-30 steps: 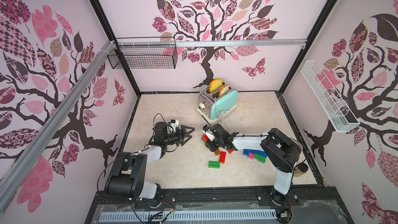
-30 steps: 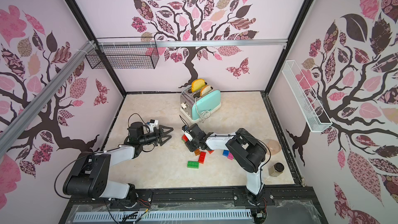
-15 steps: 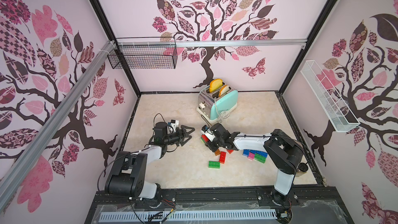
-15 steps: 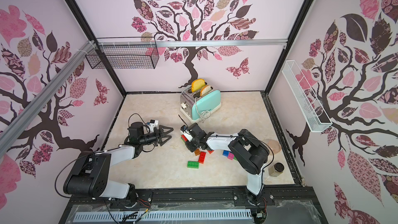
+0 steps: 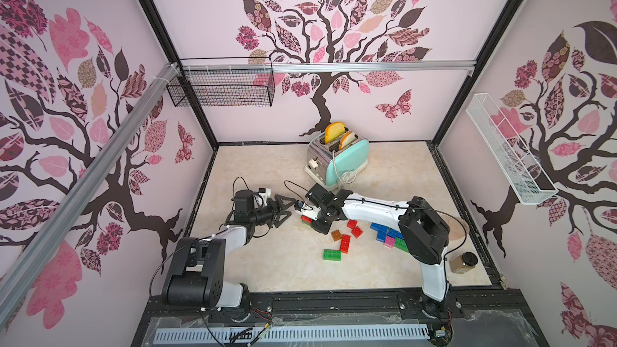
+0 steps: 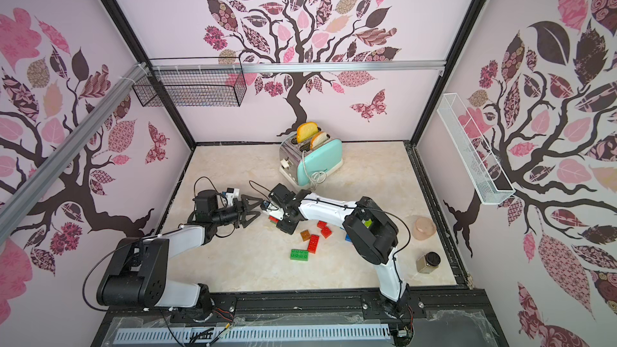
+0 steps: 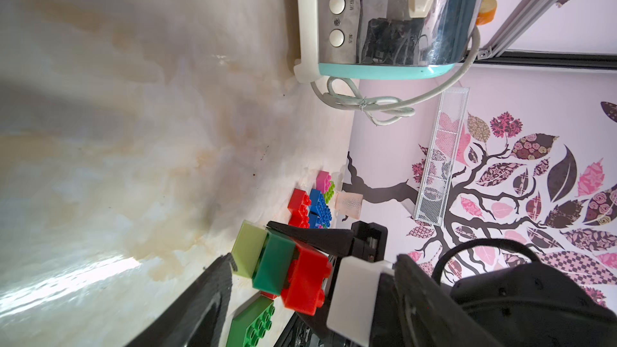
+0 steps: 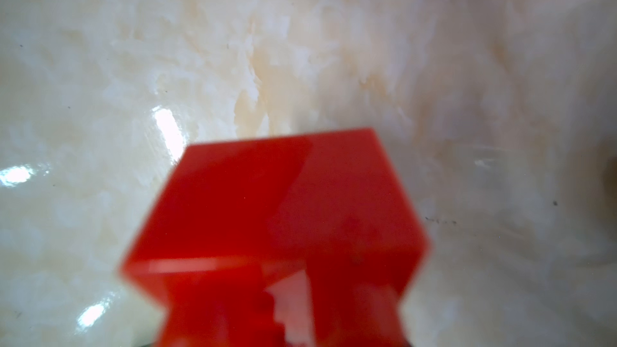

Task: Assemble a heart with lego
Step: Adjust the lego brick at the center of the board.

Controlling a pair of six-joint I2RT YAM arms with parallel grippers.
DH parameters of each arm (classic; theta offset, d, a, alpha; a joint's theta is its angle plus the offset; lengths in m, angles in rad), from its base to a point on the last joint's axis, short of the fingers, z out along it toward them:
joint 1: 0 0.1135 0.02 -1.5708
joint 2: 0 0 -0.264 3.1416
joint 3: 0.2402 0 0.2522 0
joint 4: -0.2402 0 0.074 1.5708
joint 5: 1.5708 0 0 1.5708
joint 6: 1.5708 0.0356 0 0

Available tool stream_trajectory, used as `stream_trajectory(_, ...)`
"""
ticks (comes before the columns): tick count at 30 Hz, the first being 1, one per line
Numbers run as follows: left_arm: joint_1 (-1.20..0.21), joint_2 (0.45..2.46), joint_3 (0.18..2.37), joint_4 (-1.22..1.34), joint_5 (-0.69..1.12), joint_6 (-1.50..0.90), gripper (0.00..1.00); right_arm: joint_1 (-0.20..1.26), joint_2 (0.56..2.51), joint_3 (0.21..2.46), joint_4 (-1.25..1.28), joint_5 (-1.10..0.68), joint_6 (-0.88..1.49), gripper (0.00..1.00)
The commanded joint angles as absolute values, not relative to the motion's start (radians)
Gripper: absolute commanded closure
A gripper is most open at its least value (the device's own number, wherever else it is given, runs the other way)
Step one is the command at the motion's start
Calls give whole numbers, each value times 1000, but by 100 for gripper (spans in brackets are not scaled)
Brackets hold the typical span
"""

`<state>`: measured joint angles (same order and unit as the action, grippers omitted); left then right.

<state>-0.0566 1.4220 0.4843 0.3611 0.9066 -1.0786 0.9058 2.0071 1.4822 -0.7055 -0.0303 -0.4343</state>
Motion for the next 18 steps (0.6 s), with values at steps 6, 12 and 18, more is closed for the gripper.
stream_trajectory(6,12,1396,479,294,923,-1034,21,904,2053,1610,-977,119,-557,76)
stream_trajectory(12,13,1405,477,307,929,-1041,20,908,2099,1652,-1028,146,-578,73)
stream_trajectory(18,12,1398,476,306,929,-1039,20,913,2118,1676,-1031,143,-584,69)
